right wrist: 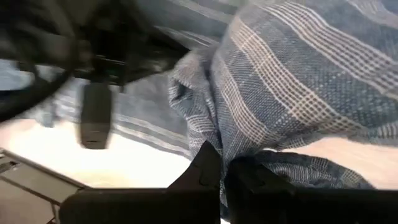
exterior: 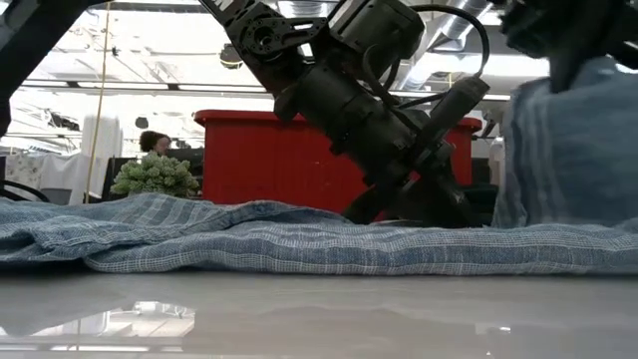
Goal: Fold Laundry from Bin
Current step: Fold the blue polo shirt
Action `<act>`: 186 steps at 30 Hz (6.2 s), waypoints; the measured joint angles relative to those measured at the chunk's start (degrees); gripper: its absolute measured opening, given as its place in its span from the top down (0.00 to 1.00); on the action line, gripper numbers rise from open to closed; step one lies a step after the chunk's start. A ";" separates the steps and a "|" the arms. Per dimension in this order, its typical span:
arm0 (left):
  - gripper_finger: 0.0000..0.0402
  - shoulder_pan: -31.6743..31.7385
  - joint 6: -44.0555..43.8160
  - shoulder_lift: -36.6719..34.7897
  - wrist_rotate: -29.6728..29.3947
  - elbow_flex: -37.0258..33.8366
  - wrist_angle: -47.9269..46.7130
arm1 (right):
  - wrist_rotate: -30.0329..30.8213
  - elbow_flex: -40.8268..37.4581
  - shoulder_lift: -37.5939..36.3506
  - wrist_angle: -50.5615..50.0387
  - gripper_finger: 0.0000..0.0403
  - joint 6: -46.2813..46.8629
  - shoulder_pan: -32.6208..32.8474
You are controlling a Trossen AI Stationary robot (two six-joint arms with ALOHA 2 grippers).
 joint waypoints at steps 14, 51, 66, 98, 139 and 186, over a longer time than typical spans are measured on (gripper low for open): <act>1.00 0.35 15.37 -15.23 2.70 0.00 -22.53 | 6.54 5.95 0.11 0.45 0.94 -8.08 -2.27; 1.00 -6.01 15.04 -21.94 -14.36 -25.49 -18.22 | 6.54 5.84 0.14 0.98 0.94 -11.71 -2.12; 1.00 -5.36 14.74 -17.54 -13.45 -18.86 -12.02 | 7.73 5.85 -0.02 4.84 0.94 -14.63 -2.12; 1.00 -8.74 18.82 -38.24 -10.79 -9.76 -68.09 | -0.11 5.98 13.71 33.06 0.94 -29.50 -6.38; 1.00 -14.27 9.80 -38.58 -11.06 -19.08 -62.50 | -14.77 15.05 33.01 44.61 0.81 -39.55 -13.60; 1.00 -26.75 -1.02 -59.04 -29.86 -18.91 -60.61 | -5.67 15.01 32.92 41.00 0.83 -47.59 -15.79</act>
